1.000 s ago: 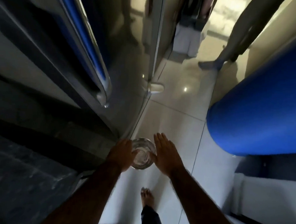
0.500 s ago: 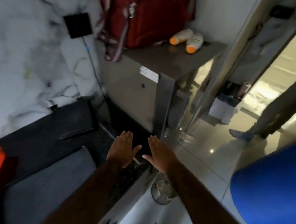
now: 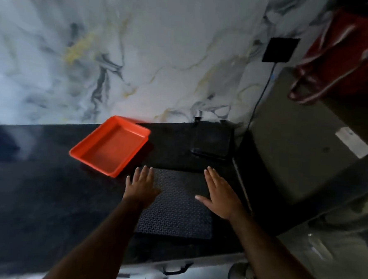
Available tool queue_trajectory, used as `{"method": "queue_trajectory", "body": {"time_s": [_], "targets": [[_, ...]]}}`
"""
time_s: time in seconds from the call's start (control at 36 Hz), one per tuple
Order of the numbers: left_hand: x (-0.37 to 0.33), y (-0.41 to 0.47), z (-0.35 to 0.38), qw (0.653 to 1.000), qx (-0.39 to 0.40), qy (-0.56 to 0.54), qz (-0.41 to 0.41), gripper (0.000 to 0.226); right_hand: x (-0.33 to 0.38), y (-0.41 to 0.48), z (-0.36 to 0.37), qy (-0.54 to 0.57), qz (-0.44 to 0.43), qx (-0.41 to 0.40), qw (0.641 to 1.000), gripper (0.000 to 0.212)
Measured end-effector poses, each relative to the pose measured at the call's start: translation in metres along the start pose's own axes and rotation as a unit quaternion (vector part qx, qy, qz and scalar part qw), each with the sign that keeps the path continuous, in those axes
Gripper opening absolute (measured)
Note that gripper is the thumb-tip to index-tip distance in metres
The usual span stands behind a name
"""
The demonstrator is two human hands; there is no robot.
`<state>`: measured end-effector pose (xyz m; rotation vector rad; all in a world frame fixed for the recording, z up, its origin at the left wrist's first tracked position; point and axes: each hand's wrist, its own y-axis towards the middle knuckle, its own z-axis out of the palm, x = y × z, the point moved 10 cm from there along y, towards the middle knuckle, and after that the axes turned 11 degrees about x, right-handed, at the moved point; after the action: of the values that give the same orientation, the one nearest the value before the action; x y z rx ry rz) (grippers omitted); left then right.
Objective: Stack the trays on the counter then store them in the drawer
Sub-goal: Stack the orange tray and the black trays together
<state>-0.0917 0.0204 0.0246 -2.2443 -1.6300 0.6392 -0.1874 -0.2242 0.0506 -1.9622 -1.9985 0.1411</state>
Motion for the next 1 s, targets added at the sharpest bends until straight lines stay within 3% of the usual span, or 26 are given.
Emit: {"method": "queue_trajectory", "body": {"time_s": [0.06, 0.14, 0.25, 0.33, 0.53, 0.67, 0.75, 0.86, 1.0], "targets": [[0.042, -0.006, 0.019, 0.995, 0.053, -0.048, -0.074, 0.100, 0.004, 0.004, 0.008, 0.019, 0.005, -0.001, 1.000, 0.104], [0.087, -0.020, 0.046, 0.979, 0.090, -0.120, -0.142, 0.099, -0.007, 0.008, 0.028, 0.065, 0.086, 0.008, 0.994, 0.100], [0.111, -0.034, 0.057, 0.978, 0.062, -0.135, -0.148, 0.060, -0.032, 0.001, 0.058, 0.112, 0.225, 0.075, 0.965, 0.077], [0.114, -0.045, 0.057, 0.980, 0.023, -0.132, -0.146, 0.031, -0.032, 0.004, 0.069, 0.148, 0.215, 0.115, 0.958, 0.044], [0.123, -0.067, 0.077, 0.971, 0.056, -0.138, -0.186, 0.025, -0.034, 0.003, 0.061, 0.104, 0.207, 0.113, 0.966, 0.034], [0.128, -0.073, 0.089, 0.971, 0.117, -0.115, -0.175, 0.041, -0.035, 0.002, 0.065, 0.071, 0.198, 0.133, 0.969, 0.040], [0.138, -0.073, 0.088, 0.965, 0.139, -0.135, -0.176, 0.046, -0.030, 0.005, 0.055, 0.030, 0.205, 0.104, 0.973, 0.053], [0.170, -0.071, 0.053, 0.947, 0.051, -0.228, -0.221, 0.056, 0.004, 0.037, 0.026, -0.004, 0.158, 0.037, 0.987, 0.078], [0.201, -0.041, -0.002, 0.940, -0.070, -0.271, -0.194, 0.050, 0.071, 0.111, 0.018, 0.115, 0.094, 0.080, 0.986, 0.076]]}}
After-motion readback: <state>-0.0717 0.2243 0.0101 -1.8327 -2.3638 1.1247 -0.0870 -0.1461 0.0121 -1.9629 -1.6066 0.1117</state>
